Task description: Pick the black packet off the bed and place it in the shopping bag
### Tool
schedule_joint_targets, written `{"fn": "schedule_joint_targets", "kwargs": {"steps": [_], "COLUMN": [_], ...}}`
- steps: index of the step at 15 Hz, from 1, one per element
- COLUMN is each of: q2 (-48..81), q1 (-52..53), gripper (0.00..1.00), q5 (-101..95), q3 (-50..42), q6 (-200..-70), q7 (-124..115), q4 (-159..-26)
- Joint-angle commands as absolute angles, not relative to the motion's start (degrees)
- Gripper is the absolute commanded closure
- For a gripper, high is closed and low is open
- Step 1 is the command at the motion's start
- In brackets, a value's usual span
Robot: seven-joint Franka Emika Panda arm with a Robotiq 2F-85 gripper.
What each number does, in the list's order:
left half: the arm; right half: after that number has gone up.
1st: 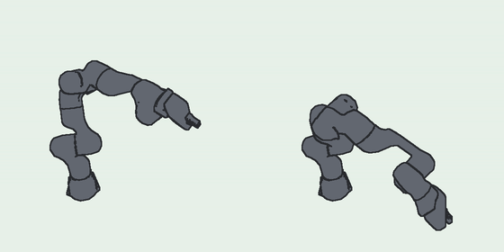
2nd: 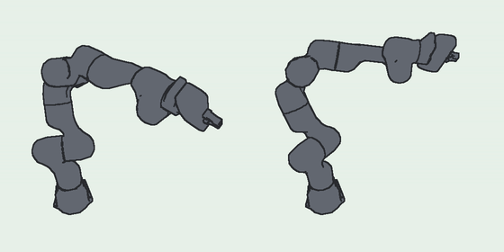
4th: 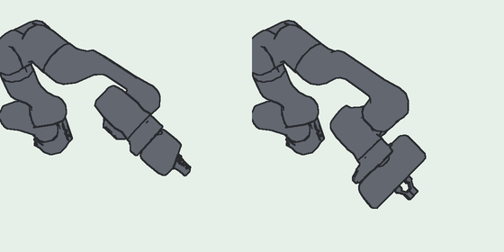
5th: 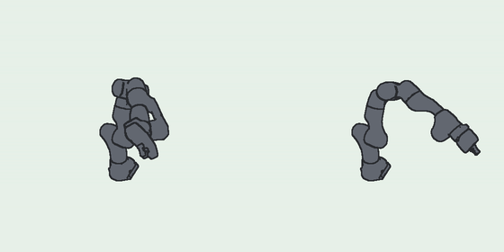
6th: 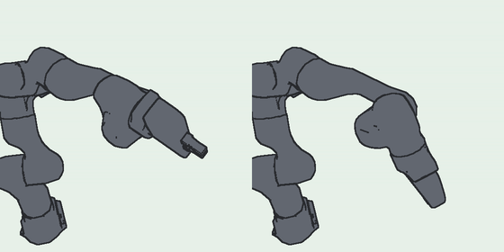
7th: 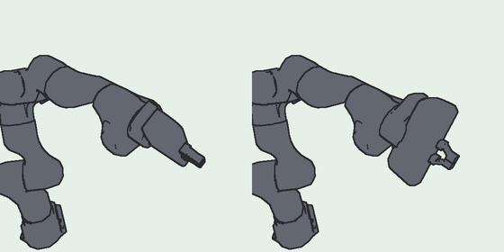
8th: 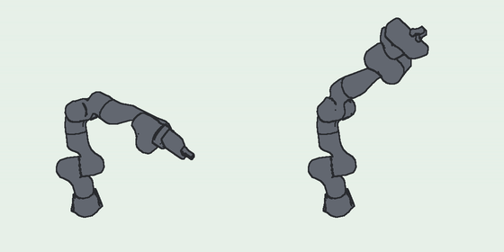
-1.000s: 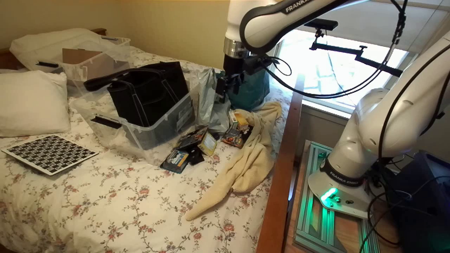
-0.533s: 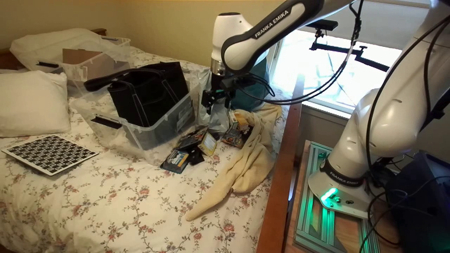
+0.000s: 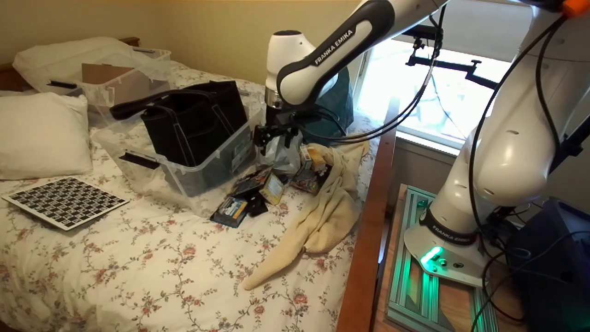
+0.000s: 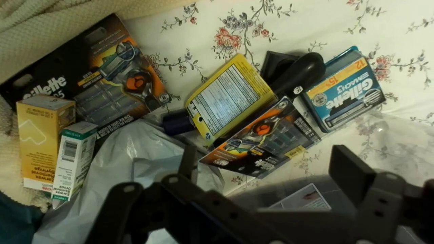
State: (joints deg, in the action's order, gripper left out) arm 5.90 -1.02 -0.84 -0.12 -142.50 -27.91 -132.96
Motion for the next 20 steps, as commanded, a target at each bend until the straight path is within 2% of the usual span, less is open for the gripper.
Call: {"fn": "schedule_joint_targets", "kwargs": {"steps": [1,8,12,17,18,20], "q2": [5.22,3.06,7.61,12.82,10.8,12.58], "q1": [-0.29,-0.33,0.13,2.87,1.76,2.73], "gripper": [0.0,0.0,0.0,0.0,0.0,0.0], "q5": [-2.37,-4.29,-4.08,-14.31,-10.28,-11.92], "q3": [-0.89,-0.59,-1.1,-5.39,-4.11,-5.38], "q6": [-141.95,-139.88,-144.54,-154.58,-151.04,-153.33], "q7": [-26.51,-26.67,-39.15,-58.99,-51.84,-55.48], "q4": [-132.65,-132.57,-132.05,-133.33,-133.24,-133.27]}}
